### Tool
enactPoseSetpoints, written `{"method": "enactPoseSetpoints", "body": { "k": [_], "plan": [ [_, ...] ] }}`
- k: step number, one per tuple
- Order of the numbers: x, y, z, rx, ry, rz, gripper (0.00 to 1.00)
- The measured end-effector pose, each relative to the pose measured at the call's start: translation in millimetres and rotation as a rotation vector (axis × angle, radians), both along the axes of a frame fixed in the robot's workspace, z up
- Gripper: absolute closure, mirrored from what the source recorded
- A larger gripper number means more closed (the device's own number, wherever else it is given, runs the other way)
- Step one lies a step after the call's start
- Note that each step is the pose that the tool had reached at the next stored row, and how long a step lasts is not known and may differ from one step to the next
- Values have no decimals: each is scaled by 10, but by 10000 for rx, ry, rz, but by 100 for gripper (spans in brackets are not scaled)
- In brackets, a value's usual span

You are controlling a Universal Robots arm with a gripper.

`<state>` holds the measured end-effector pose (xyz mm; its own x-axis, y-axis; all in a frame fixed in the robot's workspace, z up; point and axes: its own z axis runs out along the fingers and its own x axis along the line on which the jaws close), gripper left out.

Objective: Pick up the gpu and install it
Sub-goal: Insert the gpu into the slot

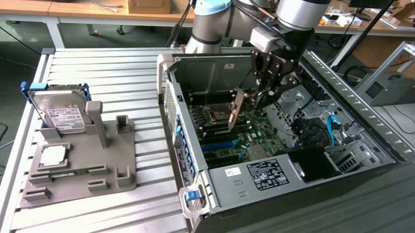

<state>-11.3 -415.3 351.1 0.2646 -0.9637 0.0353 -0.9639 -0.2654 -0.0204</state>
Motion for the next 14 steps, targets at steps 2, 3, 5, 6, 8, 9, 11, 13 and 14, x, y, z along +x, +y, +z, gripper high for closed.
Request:
{"method": "enactPoseSetpoints", "body": {
  "k": [2, 3, 5, 6, 8, 9, 11, 13, 14],
  "plan": [
    [0, 0, -6, 0, 0, -582, 73],
    [0, 0, -10, -1, 0, -978, 73],
    [0, 0, -16, 0, 0, -1611, 73],
    [0, 0, -17, -1, 1, -1870, 73],
    [0, 0, -18, 0, 0, -1914, 73],
    [0, 0, -18, 0, 0, -1914, 73],
    [0, 0, -20, 1, 0, -2162, 73],
    [0, 0, -22, 0, 0, -2654, 73],
    [0, 0, -22, -1, 0, -2722, 73]
  ]
}}
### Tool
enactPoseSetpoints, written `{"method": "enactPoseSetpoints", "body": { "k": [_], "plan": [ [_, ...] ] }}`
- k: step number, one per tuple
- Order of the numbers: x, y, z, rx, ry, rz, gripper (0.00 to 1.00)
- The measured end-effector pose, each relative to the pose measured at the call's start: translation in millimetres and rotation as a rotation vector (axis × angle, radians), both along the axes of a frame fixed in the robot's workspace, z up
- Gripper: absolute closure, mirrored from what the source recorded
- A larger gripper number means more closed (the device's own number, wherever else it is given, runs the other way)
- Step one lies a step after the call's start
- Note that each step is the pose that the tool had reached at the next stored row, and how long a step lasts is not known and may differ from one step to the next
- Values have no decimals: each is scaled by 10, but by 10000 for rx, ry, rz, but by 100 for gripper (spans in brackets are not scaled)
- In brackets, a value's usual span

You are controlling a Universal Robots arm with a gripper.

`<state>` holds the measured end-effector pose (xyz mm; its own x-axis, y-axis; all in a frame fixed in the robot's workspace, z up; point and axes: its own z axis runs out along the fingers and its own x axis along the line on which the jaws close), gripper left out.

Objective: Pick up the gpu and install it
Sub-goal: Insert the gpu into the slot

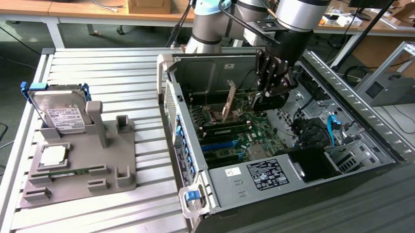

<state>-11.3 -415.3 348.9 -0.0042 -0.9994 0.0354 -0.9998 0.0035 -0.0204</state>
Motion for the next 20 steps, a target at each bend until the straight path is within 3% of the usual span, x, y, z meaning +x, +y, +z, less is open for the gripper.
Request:
{"method": "enactPoseSetpoints", "body": {
  "k": [2, 8, 14, 20],
  "plan": [
    [-3, -5, -2, 3, -1, 0, 73],
    [-93, -100, -56, 1, -3, -1, 73],
    [-219, -130, -141, 0, -4, -2, 73],
    [-285, -201, -197, 1, -4, -2, 73]
  ]
}}
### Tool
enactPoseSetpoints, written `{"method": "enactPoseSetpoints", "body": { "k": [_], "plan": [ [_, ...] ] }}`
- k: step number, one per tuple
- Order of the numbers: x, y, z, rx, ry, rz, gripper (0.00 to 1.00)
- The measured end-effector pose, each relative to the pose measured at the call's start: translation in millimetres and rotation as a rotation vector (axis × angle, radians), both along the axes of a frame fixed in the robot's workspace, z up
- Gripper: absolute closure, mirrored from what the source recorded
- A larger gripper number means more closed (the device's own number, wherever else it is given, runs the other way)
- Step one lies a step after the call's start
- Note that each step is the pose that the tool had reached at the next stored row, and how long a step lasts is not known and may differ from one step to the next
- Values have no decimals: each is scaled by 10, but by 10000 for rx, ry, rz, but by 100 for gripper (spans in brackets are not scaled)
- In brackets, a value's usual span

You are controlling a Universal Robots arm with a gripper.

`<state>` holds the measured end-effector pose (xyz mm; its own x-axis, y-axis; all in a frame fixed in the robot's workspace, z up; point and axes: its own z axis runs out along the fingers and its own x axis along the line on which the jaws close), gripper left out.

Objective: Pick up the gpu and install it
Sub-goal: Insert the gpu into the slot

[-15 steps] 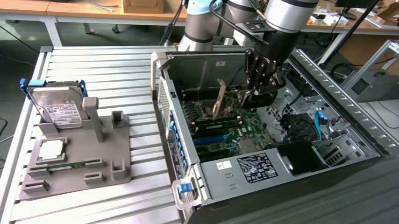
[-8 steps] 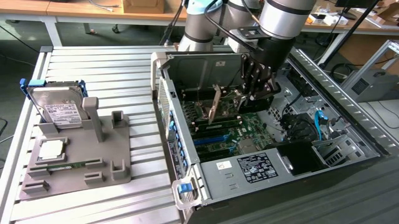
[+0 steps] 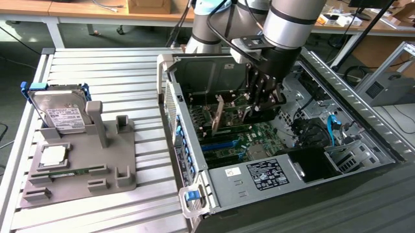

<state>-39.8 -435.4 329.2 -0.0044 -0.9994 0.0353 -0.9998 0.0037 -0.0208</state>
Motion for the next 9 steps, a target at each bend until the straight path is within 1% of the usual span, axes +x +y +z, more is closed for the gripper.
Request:
{"method": "enactPoseSetpoints", "body": {
  "k": [1, 3, 7, 8, 9],
  "plan": [
    [-13, -12, -9, 1, 0, 0, 73],
    [-88, -44, -30, 0, 0, -1, 73],
    [-178, -78, -55, 0, -3, 0, 73],
    [-207, -91, -80, 2, -4, 2, 73],
    [-212, -91, -94, 1, -3, 1, 73]
  ]
}}
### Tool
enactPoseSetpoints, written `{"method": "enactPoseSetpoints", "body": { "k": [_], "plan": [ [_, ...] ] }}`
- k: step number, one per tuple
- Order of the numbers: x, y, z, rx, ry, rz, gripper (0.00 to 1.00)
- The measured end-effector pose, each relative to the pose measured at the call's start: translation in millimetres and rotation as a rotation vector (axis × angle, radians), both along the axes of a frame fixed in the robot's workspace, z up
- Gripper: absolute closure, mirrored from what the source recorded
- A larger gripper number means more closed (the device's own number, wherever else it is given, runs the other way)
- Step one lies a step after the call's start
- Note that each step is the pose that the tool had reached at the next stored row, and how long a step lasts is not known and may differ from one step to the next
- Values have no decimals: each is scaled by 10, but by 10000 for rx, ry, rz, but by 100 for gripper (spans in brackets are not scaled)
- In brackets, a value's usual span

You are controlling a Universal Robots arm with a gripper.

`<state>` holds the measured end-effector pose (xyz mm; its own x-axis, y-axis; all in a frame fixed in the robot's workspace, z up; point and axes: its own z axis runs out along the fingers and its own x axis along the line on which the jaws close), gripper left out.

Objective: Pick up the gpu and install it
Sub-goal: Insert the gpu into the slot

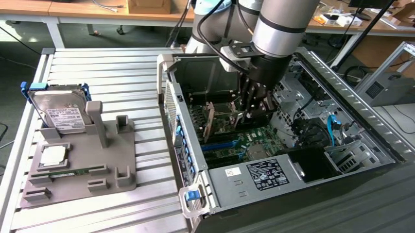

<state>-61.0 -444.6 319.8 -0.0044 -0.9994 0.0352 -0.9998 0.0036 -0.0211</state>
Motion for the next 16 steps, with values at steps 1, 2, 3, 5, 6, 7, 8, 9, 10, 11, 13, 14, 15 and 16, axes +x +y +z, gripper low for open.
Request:
{"method": "enactPoseSetpoints", "body": {
  "k": [1, 2, 3, 5, 6, 7, 8, 9, 10, 11, 13, 14, 15, 16],
  "plan": [
    [-2, 0, -10, -1, 1, 1, 73],
    [-4, 0, -19, 0, 0, 0, 73],
    [-8, 0, -29, 0, 0, -2, 73],
    [-17, 0, -44, -1, 0, -1, 73],
    [-27, 0, -53, -2, 1, 1, 73],
    [-38, 0, -59, 0, 0, -1, 73],
    [-52, 0, -65, -2, 1, 0, 73],
    [-59, 0, -67, -1, 1, 0, 73],
    [-75, 0, -71, -1, 0, 0, 73],
    [-102, 0, -77, -1, -1, 0, 73],
    [-127, 0, -84, -1, -1, -1, 73],
    [-135, 0, -87, -1, -1, 0, 73],
    [-144, 0, -90, -1, -1, 0, 73],
    [-154, 0, -91, -1, -1, 0, 73]
  ]
}}
